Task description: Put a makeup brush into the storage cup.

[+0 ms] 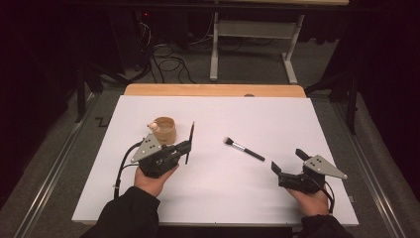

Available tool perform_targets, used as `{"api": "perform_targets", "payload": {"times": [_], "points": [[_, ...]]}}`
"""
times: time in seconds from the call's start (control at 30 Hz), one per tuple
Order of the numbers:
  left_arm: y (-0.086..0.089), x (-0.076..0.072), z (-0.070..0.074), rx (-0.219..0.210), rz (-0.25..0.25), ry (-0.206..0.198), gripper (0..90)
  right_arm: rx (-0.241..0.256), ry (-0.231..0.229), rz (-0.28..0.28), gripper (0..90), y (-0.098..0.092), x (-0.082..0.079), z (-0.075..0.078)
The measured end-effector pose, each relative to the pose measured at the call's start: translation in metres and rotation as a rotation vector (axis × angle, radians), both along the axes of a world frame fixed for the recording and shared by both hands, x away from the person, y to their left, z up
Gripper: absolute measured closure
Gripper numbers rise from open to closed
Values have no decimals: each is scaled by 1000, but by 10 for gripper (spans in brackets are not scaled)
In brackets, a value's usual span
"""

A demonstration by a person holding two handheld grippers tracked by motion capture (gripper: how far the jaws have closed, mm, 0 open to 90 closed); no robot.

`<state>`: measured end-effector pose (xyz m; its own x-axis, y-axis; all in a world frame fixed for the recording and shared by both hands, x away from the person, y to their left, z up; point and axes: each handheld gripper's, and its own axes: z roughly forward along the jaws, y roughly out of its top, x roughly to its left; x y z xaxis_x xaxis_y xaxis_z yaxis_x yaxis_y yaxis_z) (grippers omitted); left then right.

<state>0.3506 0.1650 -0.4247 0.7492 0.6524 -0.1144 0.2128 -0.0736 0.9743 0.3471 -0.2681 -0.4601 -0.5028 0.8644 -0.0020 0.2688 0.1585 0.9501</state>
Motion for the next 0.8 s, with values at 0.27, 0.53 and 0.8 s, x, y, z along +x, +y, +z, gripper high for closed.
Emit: {"api": "perform_targets", "payload": {"times": [0.27, 0.53, 0.8], "points": [[-16, 1, -5, -5, -32, 7, 832, -4, 1, 1, 25, 1, 0, -1], [-18, 0, -10, -21, -43, 12, 832, -1, -11, 6, 25, 6, 1, 5], [-13, -1, -10, -27, -38, 11, 832, -10, -46, 41, 26, 26, 7, 33]]}}
